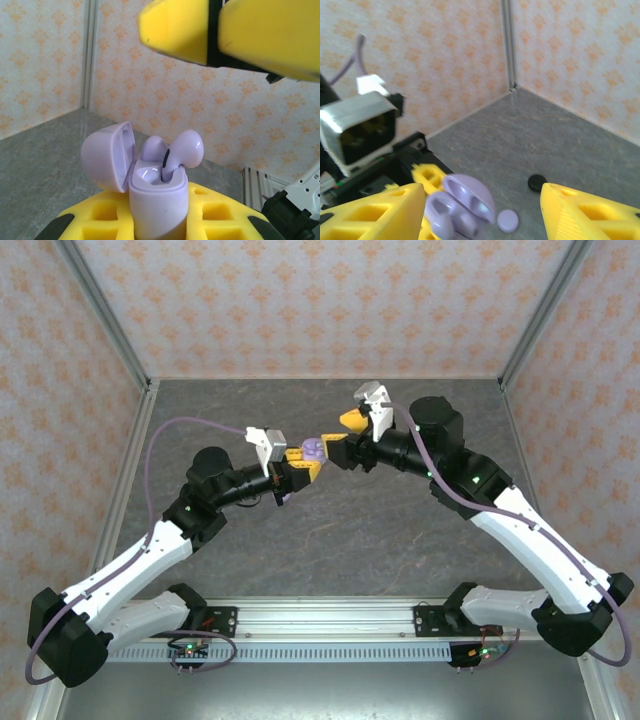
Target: Insert the wireless bluetooth earbuds into the charging case
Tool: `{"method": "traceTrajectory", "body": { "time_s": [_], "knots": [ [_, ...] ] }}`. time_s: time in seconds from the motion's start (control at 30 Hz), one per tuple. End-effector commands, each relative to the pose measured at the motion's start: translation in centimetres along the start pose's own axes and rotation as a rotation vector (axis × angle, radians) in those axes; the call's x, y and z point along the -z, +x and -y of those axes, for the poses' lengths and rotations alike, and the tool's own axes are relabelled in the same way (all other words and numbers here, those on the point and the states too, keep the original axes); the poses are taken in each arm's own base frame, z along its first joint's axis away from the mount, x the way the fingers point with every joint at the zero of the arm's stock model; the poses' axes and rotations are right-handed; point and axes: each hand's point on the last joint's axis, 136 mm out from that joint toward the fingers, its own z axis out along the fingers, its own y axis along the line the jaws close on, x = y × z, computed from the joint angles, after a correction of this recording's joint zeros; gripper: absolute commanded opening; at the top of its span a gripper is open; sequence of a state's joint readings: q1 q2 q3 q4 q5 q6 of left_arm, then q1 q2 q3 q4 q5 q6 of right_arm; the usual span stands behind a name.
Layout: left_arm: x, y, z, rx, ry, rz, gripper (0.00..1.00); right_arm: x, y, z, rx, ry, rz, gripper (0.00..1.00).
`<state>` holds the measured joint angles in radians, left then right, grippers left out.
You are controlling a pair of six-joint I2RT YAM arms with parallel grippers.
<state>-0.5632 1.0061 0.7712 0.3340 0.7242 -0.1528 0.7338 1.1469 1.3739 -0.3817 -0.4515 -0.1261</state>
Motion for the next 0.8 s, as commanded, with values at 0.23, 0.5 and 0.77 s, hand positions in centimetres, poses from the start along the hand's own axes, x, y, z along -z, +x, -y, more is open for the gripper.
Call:
{"method": "traceTrajectory", "body": {
  "time_s": [0.23,0.5,0.77],
  "knots": [
    [0.1,-1.4,0.7,-0.037,0.015,0.047,0.02,0.7,3.7,0.9,-0.105,0.015,-0.098,0.62],
    [0.1,-1.3,0.7,-0.035,0.014,0.045,0.02,0.0,4.3,0.6,-0.118,-0.013,-0.125,0.62],
    [0.2,-1.4,0.7,-0.034,0.012,0.046,0.02,-0.5,4.6,0.4,-0.127,-0.029,-0.143,0.62]
  ]
}}
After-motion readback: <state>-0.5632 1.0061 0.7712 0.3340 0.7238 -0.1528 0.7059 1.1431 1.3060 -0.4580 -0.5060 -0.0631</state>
